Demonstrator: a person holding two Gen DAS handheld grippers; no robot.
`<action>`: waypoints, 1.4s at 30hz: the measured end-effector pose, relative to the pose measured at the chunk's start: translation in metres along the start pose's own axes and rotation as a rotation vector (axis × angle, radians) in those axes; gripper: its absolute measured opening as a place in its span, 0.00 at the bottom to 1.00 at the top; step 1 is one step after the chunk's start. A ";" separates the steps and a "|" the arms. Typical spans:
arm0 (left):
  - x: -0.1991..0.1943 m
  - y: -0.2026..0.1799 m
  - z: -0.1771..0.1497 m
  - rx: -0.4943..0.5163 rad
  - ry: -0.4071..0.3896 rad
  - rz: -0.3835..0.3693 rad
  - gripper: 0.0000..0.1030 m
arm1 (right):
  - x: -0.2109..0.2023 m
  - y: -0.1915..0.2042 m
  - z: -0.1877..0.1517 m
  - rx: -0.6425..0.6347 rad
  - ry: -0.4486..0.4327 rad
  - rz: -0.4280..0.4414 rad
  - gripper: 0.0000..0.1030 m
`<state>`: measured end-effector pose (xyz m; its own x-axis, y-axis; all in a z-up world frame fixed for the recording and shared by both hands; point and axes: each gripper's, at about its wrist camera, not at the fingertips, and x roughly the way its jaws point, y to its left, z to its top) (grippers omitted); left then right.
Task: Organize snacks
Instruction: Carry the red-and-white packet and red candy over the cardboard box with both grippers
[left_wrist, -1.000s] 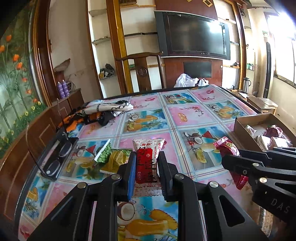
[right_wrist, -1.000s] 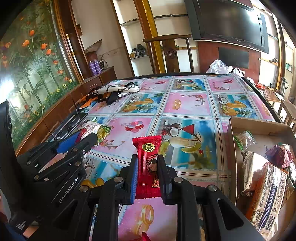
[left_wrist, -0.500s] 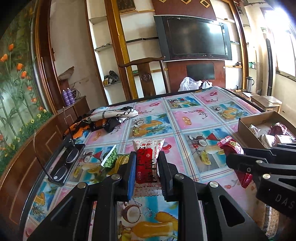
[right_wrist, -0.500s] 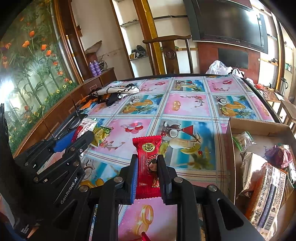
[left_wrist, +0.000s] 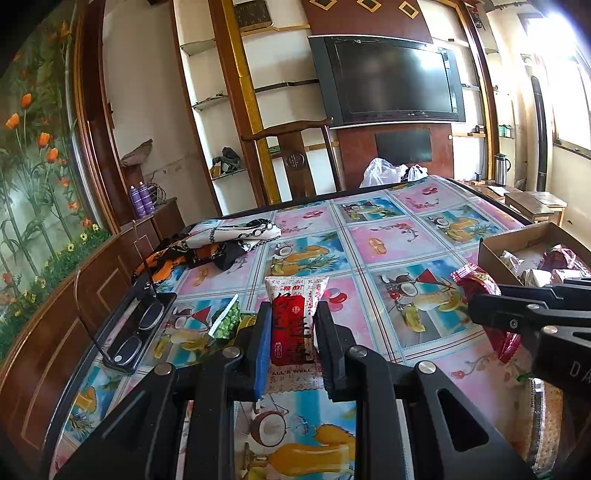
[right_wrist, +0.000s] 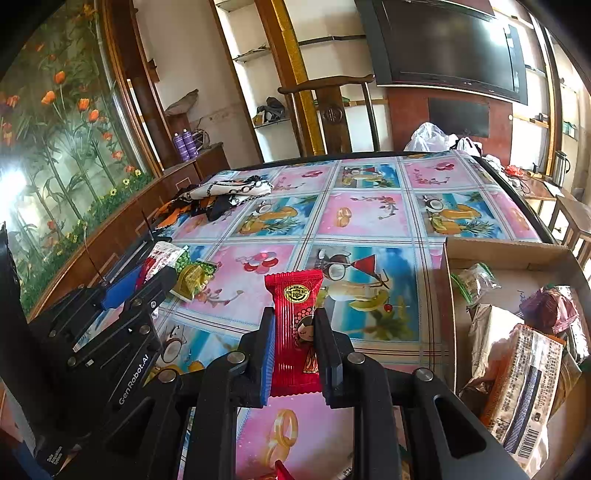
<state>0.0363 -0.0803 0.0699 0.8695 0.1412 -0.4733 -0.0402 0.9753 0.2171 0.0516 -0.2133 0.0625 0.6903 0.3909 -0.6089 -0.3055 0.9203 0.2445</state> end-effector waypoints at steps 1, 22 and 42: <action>0.000 0.000 0.000 0.002 0.001 -0.001 0.21 | 0.000 -0.001 0.000 0.001 -0.001 0.000 0.21; 0.005 -0.004 0.005 -0.071 0.065 -0.140 0.21 | -0.029 -0.054 0.009 0.161 -0.072 -0.033 0.21; -0.033 -0.103 0.015 0.022 0.009 -0.338 0.21 | -0.065 -0.107 0.011 0.292 -0.145 -0.056 0.21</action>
<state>0.0195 -0.1880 0.0759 0.8275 -0.1883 -0.5289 0.2605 0.9633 0.0646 0.0462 -0.3370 0.0842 0.7932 0.3190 -0.5187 -0.0781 0.8981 0.4327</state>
